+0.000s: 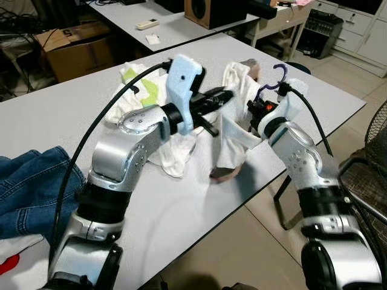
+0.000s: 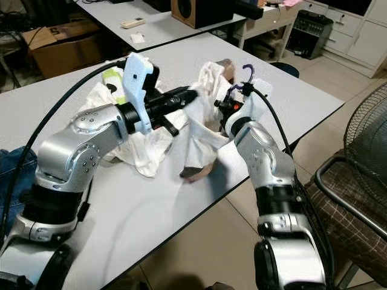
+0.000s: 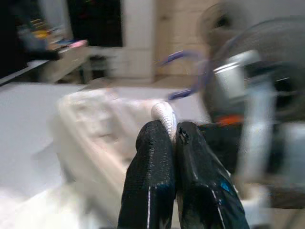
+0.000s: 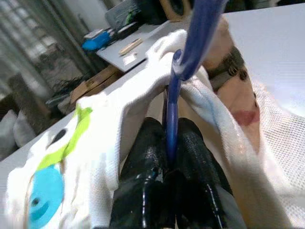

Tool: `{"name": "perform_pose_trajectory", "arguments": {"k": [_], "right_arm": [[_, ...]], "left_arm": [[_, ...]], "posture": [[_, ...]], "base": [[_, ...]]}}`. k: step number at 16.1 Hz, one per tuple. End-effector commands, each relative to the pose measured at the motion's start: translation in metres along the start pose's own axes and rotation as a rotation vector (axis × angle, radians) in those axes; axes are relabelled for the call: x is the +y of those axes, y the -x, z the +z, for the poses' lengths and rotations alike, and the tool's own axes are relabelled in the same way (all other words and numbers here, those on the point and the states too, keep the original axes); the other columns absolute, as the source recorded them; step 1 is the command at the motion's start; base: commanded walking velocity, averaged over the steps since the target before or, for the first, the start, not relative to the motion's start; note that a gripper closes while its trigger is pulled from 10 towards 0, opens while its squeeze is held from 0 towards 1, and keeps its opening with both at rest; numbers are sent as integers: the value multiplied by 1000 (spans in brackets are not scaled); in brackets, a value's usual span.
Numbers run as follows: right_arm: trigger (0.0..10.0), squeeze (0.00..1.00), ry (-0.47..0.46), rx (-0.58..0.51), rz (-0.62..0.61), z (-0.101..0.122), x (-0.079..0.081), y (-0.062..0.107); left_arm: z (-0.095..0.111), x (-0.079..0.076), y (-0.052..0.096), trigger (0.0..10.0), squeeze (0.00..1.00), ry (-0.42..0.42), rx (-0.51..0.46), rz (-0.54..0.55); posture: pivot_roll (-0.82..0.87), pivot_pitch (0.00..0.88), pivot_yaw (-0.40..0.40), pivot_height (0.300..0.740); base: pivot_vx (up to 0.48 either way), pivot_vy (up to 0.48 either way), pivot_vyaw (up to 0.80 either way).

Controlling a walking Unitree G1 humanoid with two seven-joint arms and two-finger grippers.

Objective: Hang hanger

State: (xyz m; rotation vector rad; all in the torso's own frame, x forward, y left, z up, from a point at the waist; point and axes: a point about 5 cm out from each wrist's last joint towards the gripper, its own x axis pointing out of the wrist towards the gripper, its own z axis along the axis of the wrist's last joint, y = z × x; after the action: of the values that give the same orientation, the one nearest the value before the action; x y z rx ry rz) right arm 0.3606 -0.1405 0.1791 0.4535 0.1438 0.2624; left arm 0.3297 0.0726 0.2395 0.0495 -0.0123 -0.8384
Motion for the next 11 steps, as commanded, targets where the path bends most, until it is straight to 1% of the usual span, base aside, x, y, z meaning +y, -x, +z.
{"name": "perform_pose_trajectory", "arguments": {"k": [1,2,3,4,5,6,7,8,9,10,11], "right_arm": [[10000,0,22,31,30,-1,2,5],[10000,0,54,66,52,-3,0,12],[10000,0,60,75,50,-4,-2,15],[10000,0,61,83,42,-4,-5,19],[10000,0,56,86,30,-3,-9,24],[10000,0,45,83,26,-1,-10,27],[10000,0,41,82,26,0,-10,28],[10000,0,38,72,13,3,-13,30],[10000,0,32,61,-3,5,-16,32],[10000,0,21,50,-14,9,-17,33],[10000,0,7,38,-15,11,-18,34]], "left_arm": [[12,15,4,1373,0,-52,-39,97],[18,28,5,1176,0,-54,-70,181],[21,33,7,1216,0,-55,-83,210],[23,39,8,980,0,-58,-88,251],[20,45,11,78,0,-68,-58,281],[13,42,11,1137,0,-79,-9,241],[10,40,11,1725,0,-82,6,220],[-10,30,8,10000,0,-92,107,159],[-23,29,10,10000,0,-106,180,153],[-31,33,16,10000,0,-116,225,169],[-34,35,22,10000,1000,-98,248,152]], "posture": [[-25,0,-4,740],[-26,0,-4,740],[-26,0,-4,740],[-27,0,-5,740],[-29,0,-2,740],[-29,0,-1,740],[-29,0,-1,740],[-29,0,8,740],[-25,0,-1,740],[-14,0,-12,740],[1,0,-25,740]], "base": [[0,0,0],[0,0,0],[0,0,0],[0,0,0],[0,0,0],[0,0,0],[0,0,0],[0,0,0],[0,0,0],[0,0,0],[0,0,0]]}}
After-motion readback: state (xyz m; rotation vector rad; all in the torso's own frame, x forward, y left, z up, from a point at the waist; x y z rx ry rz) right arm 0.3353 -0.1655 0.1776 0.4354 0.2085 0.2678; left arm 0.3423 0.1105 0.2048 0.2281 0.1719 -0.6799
